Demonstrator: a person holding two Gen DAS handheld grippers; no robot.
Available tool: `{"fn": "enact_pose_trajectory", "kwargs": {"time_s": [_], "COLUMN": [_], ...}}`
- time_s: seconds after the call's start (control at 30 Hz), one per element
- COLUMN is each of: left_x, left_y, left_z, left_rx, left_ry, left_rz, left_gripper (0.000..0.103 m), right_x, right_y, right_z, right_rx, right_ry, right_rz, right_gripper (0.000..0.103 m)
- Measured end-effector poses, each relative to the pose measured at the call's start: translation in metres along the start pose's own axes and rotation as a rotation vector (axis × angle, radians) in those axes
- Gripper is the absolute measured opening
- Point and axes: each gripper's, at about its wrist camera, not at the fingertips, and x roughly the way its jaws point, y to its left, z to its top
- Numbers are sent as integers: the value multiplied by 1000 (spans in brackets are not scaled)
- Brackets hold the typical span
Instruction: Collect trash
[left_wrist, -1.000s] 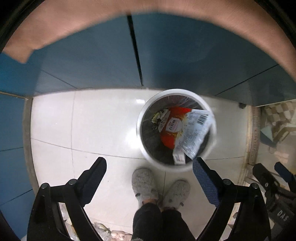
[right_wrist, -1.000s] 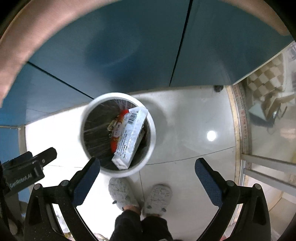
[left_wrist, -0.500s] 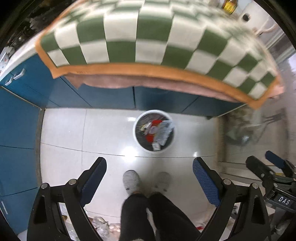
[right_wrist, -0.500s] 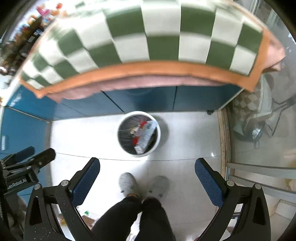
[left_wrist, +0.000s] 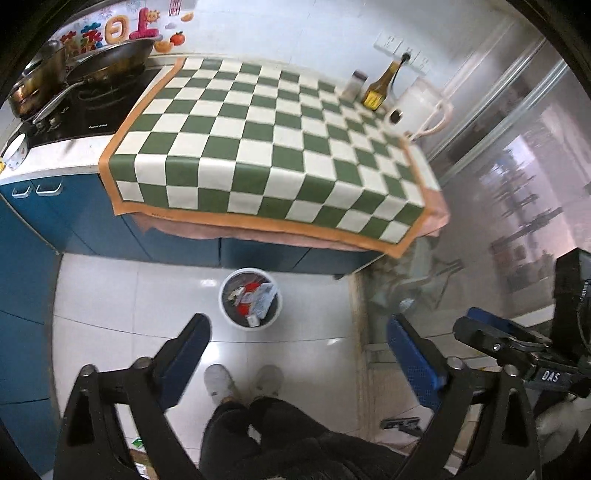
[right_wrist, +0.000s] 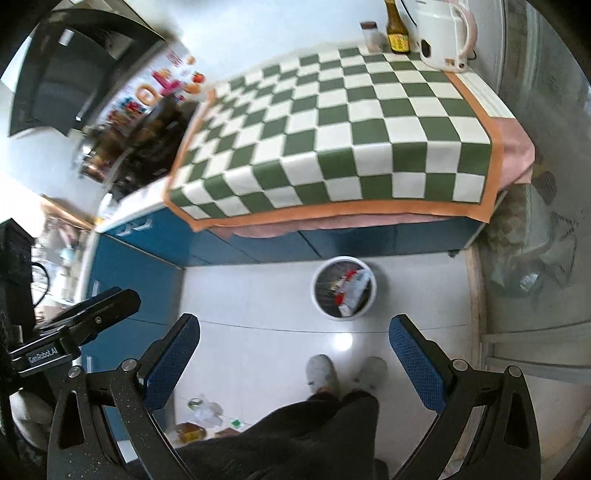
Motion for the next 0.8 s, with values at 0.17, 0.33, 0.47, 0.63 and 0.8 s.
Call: {"fn": "enact_pose_trajectory", "kwargs": {"time_s": [0.17,0.33,0.47,0.63,0.8], "left_x": [-31,-48,-52,-55,-62], "left_y": [-1,-1,-1,-1,-3], "left_z": [-6,-15,-19,-20,-25], "left_rx": [-8,-32,-31,-28,-17], "left_ry": [-43,-51,-51,-49,-44], "left_rz": [-30,-61,-67,-68,-68], "left_gripper": [103,103,103,103,103], "right_x": [-34,-44,-49,-49,-50], "right_y": [21,30,34,34,37], "right_z": [-5,-12,-16,-17,-18], "right_rx": [-25,-30,-27,-25,-25], "right_ry": [-16,-5,-2,0,1], "right_rz": [48,67,79,87,90], "right_gripper": [103,103,103,103,103]}}
